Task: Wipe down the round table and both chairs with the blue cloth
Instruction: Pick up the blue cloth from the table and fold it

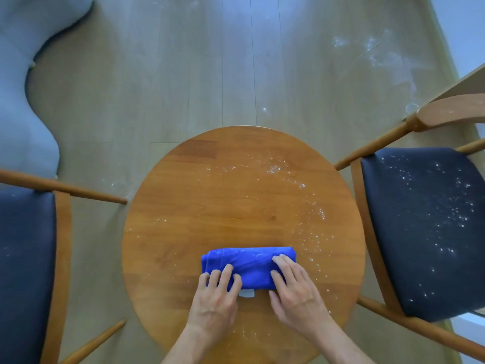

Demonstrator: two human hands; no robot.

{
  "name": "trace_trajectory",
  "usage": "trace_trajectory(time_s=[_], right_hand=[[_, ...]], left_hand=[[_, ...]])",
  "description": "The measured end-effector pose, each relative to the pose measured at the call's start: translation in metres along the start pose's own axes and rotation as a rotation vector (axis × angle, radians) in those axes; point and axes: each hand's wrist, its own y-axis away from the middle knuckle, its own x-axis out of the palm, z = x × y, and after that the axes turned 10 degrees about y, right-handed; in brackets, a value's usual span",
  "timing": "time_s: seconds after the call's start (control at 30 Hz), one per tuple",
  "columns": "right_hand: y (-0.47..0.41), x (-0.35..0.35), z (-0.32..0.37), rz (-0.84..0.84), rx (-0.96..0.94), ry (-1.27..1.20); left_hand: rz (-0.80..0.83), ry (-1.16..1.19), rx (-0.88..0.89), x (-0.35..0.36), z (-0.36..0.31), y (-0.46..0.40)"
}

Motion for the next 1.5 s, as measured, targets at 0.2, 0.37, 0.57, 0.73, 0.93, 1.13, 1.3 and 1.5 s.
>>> trace_trajectory(time_s=[0.2, 0.37, 0.57, 0.73, 0.93, 1.13, 1.3, 1.5], right_hand=[[-0.035, 0.001, -0.011, 0.065, -0.185, -0.073], [-0.044, 0.011, 0.008, 0.114, -0.226, -0.019], [-0.045, 0.022, 0.036, 0.099, -0.014, 0.014], [-0.038, 0.031, 0.037, 0.101, -0.057, 0.102], [-0.051, 0.011, 0.039, 0.025, -0.007, 0.135], [-0.012, -0.044, 0.030, 0.079, 0.188, 0.049], [0.048, -0.097, -0.011, 0.137, 0.410, 0.007], [0.133, -0.157, -0.091, 0.044, 0.643, -0.025]], left_hand=[[-0.010, 0.046, 0.021, -0.007, 0.004, -0.017], [-0.125, 0.131, -0.167, -0.014, 0.011, -0.014], [-0.171, 0.145, -0.311, -0.033, 0.023, -0.016], [-0.122, 0.163, -0.365, -0.038, 0.020, -0.014], [0.015, 0.150, -0.376, -0.056, 0.016, -0.011], [0.151, 0.134, -0.369, -0.097, -0.008, -0.032], [0.236, 0.150, -0.331, -0.114, -0.060, -0.074], [0.233, 0.101, -0.187, -0.114, -0.157, -0.121]])
